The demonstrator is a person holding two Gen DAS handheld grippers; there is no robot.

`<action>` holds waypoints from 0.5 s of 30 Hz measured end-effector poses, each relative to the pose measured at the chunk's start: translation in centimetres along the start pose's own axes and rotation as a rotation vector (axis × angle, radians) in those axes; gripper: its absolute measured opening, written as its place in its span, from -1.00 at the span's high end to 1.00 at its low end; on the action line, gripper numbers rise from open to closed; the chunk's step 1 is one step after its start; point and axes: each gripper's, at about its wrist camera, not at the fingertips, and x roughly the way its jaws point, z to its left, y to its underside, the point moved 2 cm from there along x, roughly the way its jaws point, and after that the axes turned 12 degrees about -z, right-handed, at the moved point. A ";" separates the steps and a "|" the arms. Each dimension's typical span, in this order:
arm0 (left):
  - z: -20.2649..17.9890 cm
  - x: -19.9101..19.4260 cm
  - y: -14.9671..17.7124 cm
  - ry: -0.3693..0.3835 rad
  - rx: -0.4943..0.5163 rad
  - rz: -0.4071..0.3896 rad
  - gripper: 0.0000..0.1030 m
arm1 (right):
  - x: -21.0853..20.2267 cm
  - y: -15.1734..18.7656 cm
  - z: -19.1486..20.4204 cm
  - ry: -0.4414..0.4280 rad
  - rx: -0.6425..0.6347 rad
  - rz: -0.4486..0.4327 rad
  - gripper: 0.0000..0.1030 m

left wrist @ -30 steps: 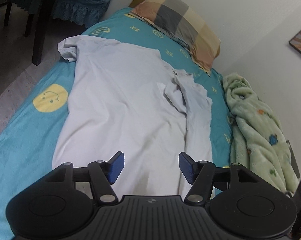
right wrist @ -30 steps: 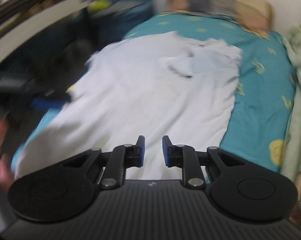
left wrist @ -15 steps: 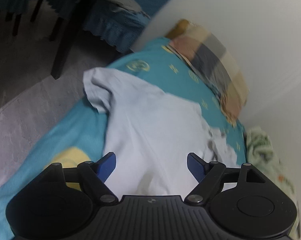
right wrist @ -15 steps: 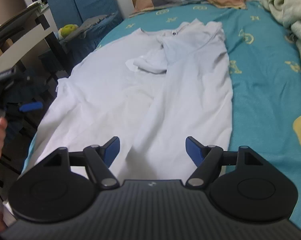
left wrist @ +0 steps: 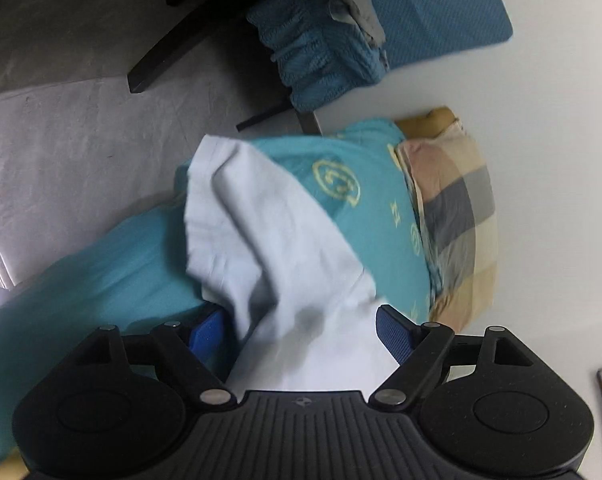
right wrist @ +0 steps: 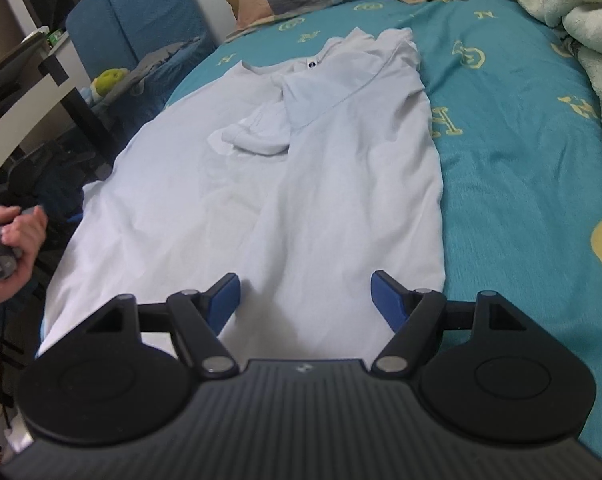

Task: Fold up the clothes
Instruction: 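Grasp the sleeve with the left gripper and fold it onto the shirt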

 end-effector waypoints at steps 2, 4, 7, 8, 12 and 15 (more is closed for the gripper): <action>-0.2 1.4 -0.6 -0.001 -0.014 -0.031 -0.57 | 0.2 -0.1 -0.1 -0.002 -0.007 -0.011 -0.44; -0.6 2.8 -1.3 -0.015 -0.003 -0.063 -0.48 | 0.3 -0.1 -0.1 -0.002 -0.010 -0.019 -0.44; -1.9 4.7 -1.7 -0.072 0.109 -0.082 0.09 | 0.5 -0.2 -0.2 -0.002 -0.012 -0.028 -0.44; -2.5 5.3 -1.7 -0.096 0.162 -0.083 0.57 | 0.6 -0.2 -0.2 0.000 -0.012 -0.031 -0.44; -7.3 4.8 -0.1 -0.140 0.453 -0.164 0.89 | 0.6 -0.5 -0.4 0.009 -0.006 -0.039 -0.44; -12.5 3.1 2.9 -0.066 0.705 -0.222 0.89 | 0.4 -0.7 -0.8 0.023 0.027 -0.042 -0.44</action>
